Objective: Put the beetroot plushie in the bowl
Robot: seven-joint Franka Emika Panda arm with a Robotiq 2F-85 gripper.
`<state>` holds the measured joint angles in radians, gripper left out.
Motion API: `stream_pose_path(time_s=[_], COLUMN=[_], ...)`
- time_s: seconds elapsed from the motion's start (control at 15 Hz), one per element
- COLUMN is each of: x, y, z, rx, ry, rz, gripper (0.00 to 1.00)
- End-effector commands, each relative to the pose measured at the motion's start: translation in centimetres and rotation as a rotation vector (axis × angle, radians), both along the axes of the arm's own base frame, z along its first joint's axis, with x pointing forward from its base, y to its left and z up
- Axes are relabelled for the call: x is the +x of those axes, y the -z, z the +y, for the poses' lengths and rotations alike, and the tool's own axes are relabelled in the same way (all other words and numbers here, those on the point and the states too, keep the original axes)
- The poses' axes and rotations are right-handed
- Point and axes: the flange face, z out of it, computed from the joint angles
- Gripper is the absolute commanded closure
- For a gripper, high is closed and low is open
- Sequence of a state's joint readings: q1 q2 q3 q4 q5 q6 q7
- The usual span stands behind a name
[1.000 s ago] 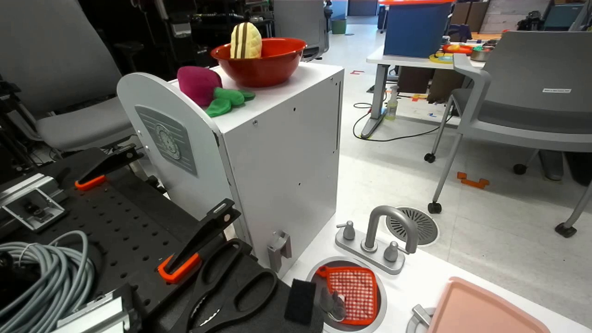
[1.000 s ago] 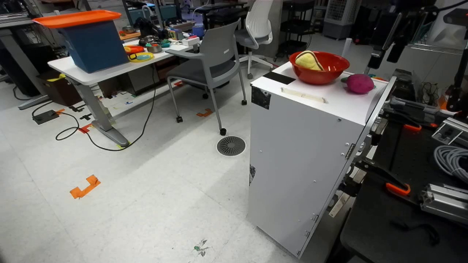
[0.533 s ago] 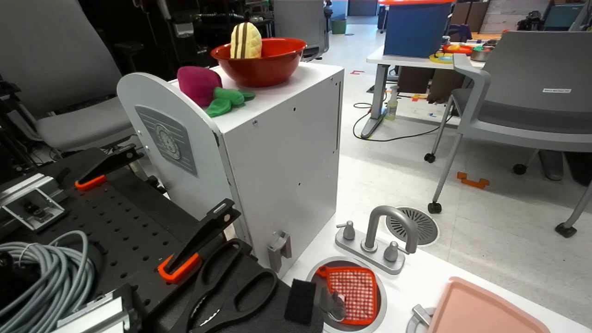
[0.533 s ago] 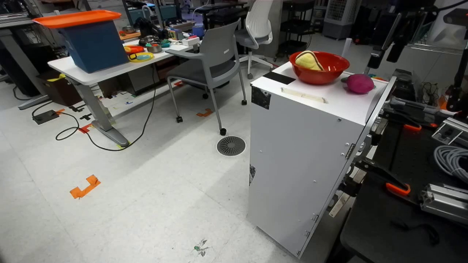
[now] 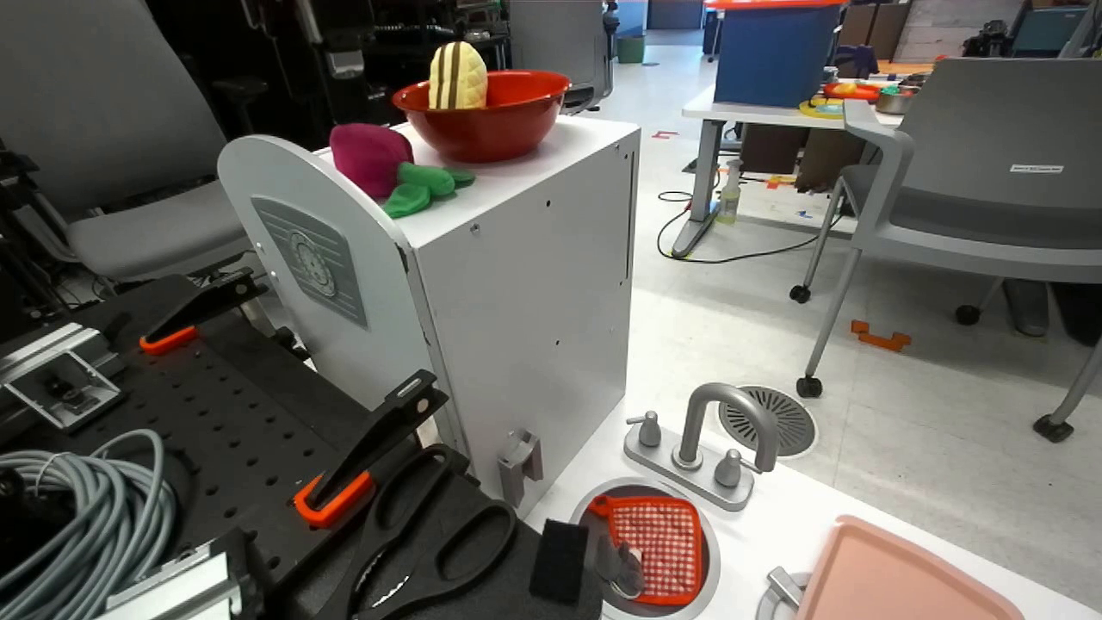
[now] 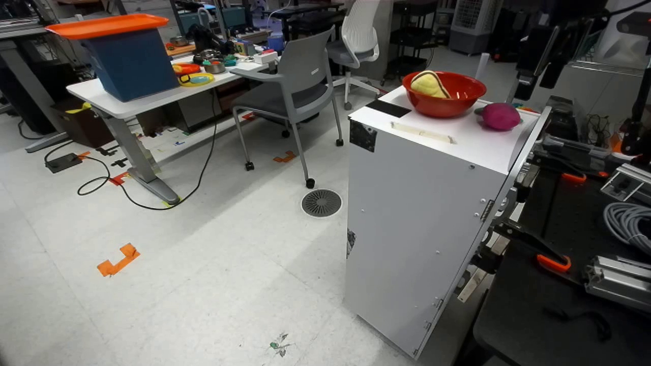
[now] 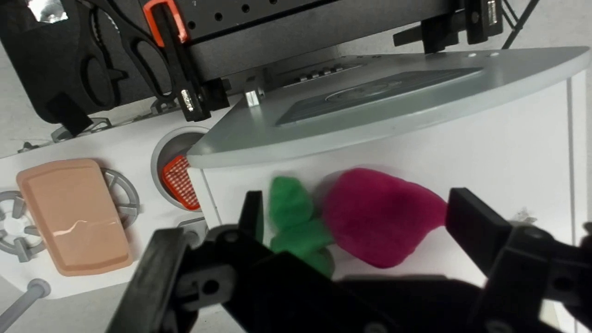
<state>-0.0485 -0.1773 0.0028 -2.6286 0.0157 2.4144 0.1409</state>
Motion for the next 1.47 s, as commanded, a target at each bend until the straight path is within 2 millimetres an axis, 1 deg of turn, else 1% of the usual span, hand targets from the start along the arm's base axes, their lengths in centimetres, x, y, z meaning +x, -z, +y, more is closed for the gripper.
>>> stream_pose_path(time_s=[0.0,0.2,0.4,0.73,1.07,1.4], x=[0.4,0.9,1.5,2.9,3.7,4.1], y=[-0.1,-0.4,-0.7,-0.9,-0.1,0.5], z=[-0.1,-0.2,-0.1,0.6,1.4,3.1], rx=[-0.067,-0.112,-0.144,-0.137,-0.083,-0.055], ry=[-0.042,-0.059,-0.04,-0.035,-0.026,-0.033], rz=[0.027,0.02,-0.002,-0.024,-0.034,-0.027], gripper=[0.0,0.0,0.0,0.0,0.0,0.0])
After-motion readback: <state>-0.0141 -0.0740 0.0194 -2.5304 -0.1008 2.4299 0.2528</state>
